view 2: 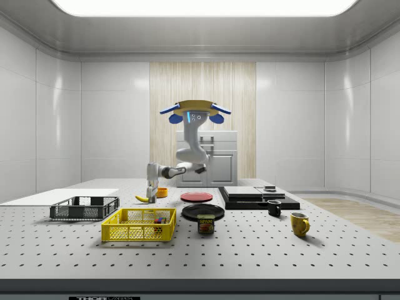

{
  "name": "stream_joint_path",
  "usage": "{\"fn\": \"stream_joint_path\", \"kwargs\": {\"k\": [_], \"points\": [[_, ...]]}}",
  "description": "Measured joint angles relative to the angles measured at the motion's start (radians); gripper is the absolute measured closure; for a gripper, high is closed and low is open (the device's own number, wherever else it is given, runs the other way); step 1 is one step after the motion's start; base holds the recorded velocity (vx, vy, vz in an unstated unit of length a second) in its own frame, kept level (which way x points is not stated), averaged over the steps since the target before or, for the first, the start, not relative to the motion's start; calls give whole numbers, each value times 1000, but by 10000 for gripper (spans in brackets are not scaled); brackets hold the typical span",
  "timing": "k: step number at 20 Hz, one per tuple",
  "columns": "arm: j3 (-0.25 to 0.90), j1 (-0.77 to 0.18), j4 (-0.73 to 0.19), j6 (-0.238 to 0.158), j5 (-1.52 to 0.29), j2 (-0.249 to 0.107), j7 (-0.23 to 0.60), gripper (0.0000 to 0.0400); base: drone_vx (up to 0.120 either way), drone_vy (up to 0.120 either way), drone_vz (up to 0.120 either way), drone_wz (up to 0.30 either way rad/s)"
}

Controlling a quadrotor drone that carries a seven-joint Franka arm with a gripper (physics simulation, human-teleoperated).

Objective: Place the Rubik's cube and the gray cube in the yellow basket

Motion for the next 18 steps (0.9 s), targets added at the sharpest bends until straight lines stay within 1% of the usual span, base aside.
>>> {"fn": "stream_joint_path", "kwargs": {"k": [5, 12, 14, 18], "points": [[31, 6, -14, -16, 29, 1, 2, 150, 0, 0, 120, 0], [45, 7, -19, -22, 42, 0, 3, 150, 0, 0, 120, 0], [46, 7, -20, -22, 44, 0, 3, 150, 0, 0, 40, 0], [48, 7, -20, -22, 45, -1, 4, 150, 0, 120, 0, 0]]}}
